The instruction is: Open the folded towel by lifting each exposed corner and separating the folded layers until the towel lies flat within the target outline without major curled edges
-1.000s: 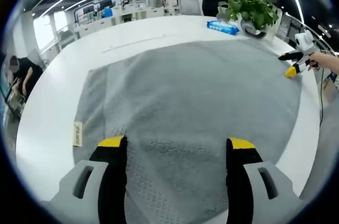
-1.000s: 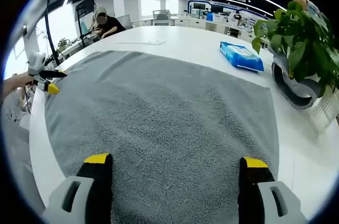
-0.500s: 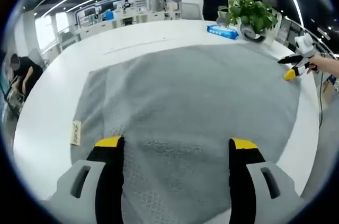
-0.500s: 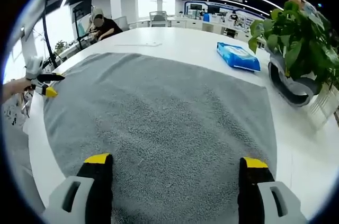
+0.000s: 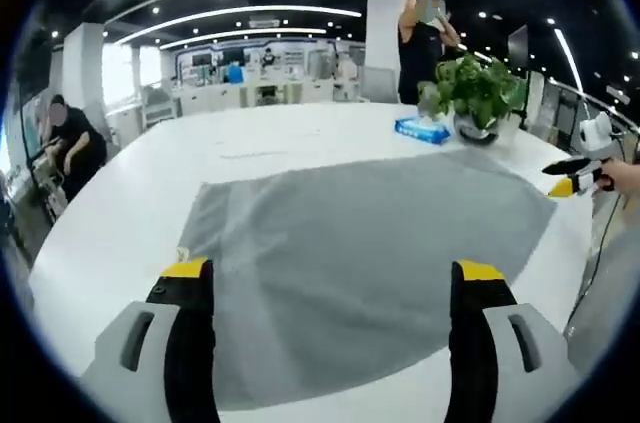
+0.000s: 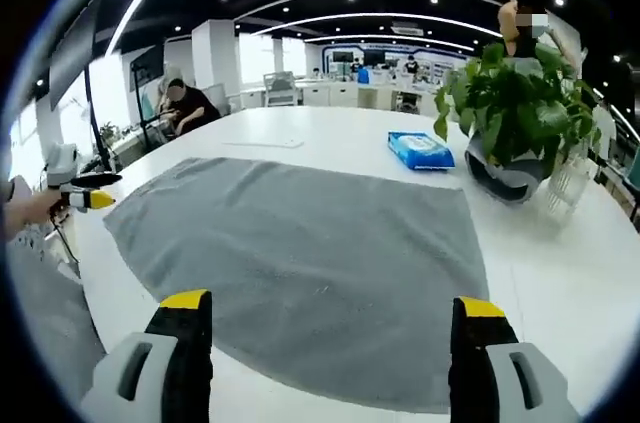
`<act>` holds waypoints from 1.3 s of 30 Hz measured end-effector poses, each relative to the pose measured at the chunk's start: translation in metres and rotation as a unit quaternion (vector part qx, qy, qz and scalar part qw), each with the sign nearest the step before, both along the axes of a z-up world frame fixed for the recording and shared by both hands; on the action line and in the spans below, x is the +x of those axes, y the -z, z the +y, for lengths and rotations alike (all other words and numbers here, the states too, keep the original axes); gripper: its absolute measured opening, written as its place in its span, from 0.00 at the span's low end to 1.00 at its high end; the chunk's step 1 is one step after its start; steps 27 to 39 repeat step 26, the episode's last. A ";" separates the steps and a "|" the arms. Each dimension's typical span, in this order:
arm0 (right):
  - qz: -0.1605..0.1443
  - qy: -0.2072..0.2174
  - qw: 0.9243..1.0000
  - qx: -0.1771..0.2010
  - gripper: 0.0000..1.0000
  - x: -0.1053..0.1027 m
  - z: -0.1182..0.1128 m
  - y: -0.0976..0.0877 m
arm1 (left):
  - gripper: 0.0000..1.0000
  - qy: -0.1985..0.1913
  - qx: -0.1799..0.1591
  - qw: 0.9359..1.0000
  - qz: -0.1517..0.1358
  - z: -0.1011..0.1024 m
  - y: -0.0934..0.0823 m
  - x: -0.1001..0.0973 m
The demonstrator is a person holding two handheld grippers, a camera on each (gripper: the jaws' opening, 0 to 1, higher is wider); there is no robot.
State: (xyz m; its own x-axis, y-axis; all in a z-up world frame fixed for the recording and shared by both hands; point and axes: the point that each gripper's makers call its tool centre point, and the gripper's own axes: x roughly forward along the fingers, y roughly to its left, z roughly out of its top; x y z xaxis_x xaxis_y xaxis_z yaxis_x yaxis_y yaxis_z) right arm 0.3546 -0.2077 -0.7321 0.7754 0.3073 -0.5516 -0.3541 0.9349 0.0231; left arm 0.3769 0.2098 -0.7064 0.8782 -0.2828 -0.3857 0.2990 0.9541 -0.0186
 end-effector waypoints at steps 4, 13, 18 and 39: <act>-0.049 -0.003 0.998 -0.027 1.00 -0.023 0.003 -0.025 | 0.97 -0.010 -0.014 1.000 -0.021 -0.003 -0.015 -0.024; -0.157 0.012 0.987 -0.010 1.00 -0.059 0.017 -0.065 | 0.93 -0.036 -0.020 0.996 -0.080 -0.010 -0.030 -0.072; -0.193 -0.013 0.981 -0.009 1.00 -0.068 0.032 -0.074 | 0.93 -0.055 -0.041 0.991 -0.111 -0.015 -0.038 -0.083; -0.183 -0.036 0.982 -0.025 1.00 -0.069 0.036 -0.063 | 0.89 -0.039 -0.019 0.992 -0.118 -0.023 -0.035 -0.083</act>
